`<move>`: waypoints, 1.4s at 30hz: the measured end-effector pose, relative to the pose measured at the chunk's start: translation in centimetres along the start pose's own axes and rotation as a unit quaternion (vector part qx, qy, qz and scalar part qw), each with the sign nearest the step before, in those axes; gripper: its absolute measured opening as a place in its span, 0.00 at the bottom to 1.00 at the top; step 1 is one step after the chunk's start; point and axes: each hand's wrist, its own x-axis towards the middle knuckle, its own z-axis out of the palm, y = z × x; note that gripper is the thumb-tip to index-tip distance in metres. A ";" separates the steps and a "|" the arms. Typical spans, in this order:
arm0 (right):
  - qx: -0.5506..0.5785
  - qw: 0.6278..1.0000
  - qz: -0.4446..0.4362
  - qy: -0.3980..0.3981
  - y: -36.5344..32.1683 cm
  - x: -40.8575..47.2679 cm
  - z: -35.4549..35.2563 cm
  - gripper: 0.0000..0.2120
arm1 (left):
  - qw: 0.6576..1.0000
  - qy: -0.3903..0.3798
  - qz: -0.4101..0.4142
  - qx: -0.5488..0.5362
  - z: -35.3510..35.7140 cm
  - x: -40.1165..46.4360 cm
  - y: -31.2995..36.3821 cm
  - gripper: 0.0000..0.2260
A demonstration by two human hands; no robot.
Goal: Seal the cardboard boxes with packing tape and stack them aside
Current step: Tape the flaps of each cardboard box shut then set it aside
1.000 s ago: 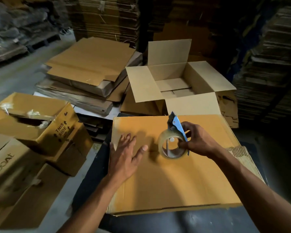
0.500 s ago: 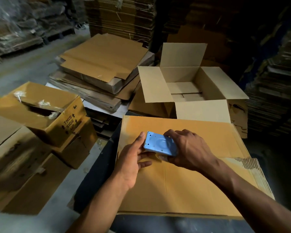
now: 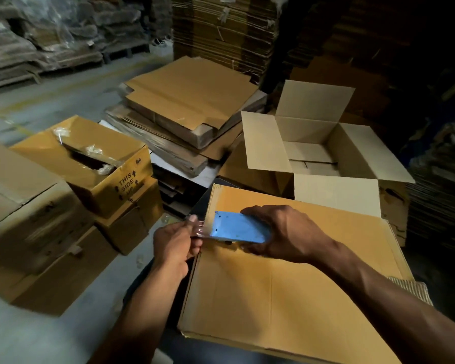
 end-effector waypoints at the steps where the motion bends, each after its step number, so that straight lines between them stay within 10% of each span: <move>1: -0.018 1.000 0.004 -0.014 0.4 -0.1 -0.1 0.34 | 1.000 0.013 -0.002 0.001 -0.9 0.7 -0.4 0.09; 36: -0.158 0.981 0.017 -0.111 -0.6 4.8 6.5 0.35 | 0.992 -0.024 -0.118 0.050 -2.4 6.8 -10.6 0.17; 42: -0.270 0.946 -0.049 -0.171 -1.7 5.9 6.0 0.44 | 0.991 -0.054 0.104 -0.065 -2.5 4.9 -8.9 0.16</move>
